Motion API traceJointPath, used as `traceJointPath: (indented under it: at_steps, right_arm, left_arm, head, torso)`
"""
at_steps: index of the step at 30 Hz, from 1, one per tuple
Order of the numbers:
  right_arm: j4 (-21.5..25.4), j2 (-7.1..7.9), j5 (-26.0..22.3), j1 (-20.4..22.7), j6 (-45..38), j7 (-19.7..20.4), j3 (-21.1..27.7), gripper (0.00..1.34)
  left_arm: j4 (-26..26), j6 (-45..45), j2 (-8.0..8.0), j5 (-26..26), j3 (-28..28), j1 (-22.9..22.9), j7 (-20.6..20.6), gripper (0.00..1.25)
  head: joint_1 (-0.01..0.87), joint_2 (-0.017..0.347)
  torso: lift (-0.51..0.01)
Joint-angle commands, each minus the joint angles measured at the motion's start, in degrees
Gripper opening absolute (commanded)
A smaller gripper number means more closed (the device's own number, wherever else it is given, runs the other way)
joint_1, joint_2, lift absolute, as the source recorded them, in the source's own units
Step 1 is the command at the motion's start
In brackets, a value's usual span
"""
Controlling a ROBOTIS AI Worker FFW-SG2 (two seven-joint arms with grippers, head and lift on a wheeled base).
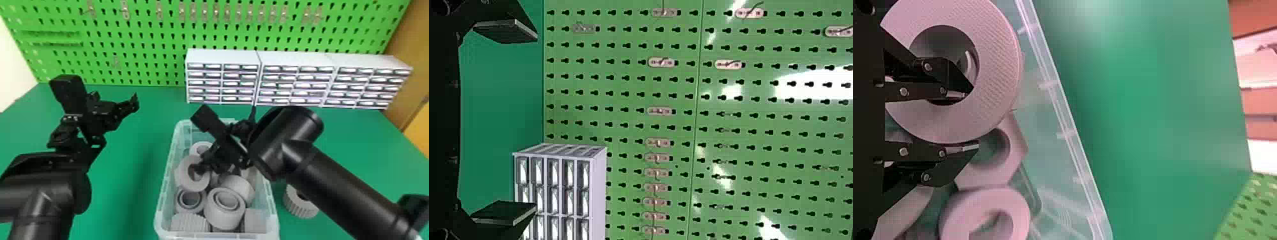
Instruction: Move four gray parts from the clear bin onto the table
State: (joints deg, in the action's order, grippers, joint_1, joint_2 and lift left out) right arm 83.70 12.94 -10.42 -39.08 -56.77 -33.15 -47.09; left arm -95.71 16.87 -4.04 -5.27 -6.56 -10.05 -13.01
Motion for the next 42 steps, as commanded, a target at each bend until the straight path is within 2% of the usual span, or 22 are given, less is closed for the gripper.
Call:
traceJointPath:
  at_steps: [1,11,21,31,42]
  right_arm:
    - [2.96,0.24,1.19,2.16,-1.59,-0.24,5.08,0.29]
    - [9.64,0.6,7.6,7.26,-7.74,-0.6,16.15,0.29]
    - [15.61,0.6,14.72,11.74,-12.57,-0.6,24.94,0.29]
    - [18.95,0.16,19.29,14.03,-16.79,-0.6,31.18,0.29]
    - [22.73,1.21,23.07,18.77,-20.48,-0.6,40.23,0.29]
  left_arm:
    - [0.0,0.09,0.0,0.0,0.06,0.03,0.0,1.15]
    - [0.0,0.0,0.0,0.0,-0.03,0.29,0.0,1.15]
    - [-0.09,0.0,0.0,-0.26,-0.03,0.47,0.0,1.15]
    - [-0.35,0.09,0.0,-0.44,-0.38,0.82,0.0,1.15]
    - [-0.53,0.44,0.0,-0.44,-0.56,0.9,-0.09,1.15]
  head:
    - [0.686,0.026]
    - [0.686,0.026]
    - [0.686,0.026]
    - [0.686,0.026]
    - [0.686,0.026]
  torso:
    - [-0.05]
    - [-0.05]
    - [-0.05]
    - [-0.05]
    - [-0.05]
